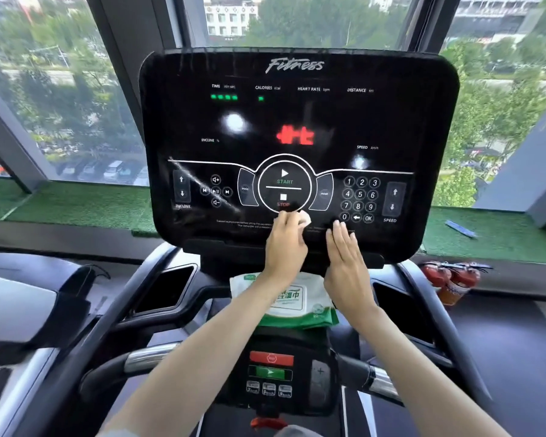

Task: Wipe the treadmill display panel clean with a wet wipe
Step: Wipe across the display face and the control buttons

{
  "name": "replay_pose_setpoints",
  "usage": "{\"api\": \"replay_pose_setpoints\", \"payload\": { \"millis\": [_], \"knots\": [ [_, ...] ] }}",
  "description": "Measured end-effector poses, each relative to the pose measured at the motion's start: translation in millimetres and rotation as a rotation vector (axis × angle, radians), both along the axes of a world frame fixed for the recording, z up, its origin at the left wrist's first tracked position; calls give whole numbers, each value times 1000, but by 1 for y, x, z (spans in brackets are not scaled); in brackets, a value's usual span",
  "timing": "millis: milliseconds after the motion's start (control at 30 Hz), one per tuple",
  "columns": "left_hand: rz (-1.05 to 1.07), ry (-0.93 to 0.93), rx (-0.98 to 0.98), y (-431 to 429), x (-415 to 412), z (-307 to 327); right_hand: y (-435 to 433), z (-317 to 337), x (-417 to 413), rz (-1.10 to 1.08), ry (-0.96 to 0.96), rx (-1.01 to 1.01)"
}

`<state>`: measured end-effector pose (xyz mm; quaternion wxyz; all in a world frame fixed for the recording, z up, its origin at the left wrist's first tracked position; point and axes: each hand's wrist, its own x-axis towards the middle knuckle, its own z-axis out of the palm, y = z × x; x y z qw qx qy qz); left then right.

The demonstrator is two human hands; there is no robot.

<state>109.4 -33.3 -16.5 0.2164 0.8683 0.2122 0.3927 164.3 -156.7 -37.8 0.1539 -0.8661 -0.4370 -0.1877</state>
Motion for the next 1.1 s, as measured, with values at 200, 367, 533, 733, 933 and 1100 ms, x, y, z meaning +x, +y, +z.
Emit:
{"api": "replay_pose_setpoints", "payload": {
  "millis": [200,367,533,733,933,1100],
  "knots": [
    [250,-165,-176,11,-6,-1,-10,-8,3,-5,-39,-102],
    [-73,48,61,-33,21,-4,-17,-7,7,49,-29,-108],
    [156,-115,-100,7,-4,1,-18,-7,4,42,-40,-119],
    [29,-3,22,-35,22,-5,-20,-6,7,70,-64,-105],
    [52,-7,12,-6,6,1,-20,-5,7,77,-29,-94],
    [177,-130,-121,-22,20,1,-30,-3,9,81,-36,-60]
  ]
}}
